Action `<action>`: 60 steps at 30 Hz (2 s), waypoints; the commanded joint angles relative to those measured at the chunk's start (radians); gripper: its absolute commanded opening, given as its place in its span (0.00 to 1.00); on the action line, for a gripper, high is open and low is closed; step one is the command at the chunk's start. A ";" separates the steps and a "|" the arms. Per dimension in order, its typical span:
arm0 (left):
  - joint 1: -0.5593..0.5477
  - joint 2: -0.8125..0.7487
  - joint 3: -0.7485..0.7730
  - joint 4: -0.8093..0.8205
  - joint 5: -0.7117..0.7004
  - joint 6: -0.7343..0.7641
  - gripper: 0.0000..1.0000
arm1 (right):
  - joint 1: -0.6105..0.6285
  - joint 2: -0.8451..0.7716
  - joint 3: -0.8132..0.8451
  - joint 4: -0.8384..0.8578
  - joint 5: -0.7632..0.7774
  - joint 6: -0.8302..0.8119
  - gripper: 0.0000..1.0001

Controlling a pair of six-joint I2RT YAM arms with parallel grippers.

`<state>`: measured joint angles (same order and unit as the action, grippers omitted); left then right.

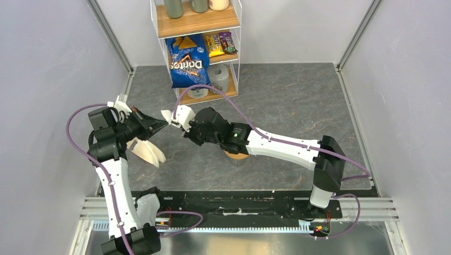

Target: Place the coffee filter in the dripper

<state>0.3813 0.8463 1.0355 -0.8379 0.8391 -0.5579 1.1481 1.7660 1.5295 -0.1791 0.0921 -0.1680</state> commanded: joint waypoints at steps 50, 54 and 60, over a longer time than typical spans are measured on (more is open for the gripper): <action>-0.015 -0.036 0.042 -0.010 0.204 0.091 0.55 | -0.071 -0.082 -0.002 0.031 -0.176 0.058 0.00; -0.015 -0.062 0.073 0.006 0.198 0.069 0.60 | -0.072 -0.084 -0.010 0.004 -0.109 0.018 0.00; -0.016 -0.060 0.059 0.015 0.109 0.007 0.57 | -0.066 -0.053 0.014 -0.003 0.016 -0.021 0.00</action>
<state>0.3634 0.7807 1.0805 -0.8272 0.9813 -0.5220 1.0714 1.7271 1.5169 -0.1905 -0.0086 -0.1474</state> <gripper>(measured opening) 0.594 0.007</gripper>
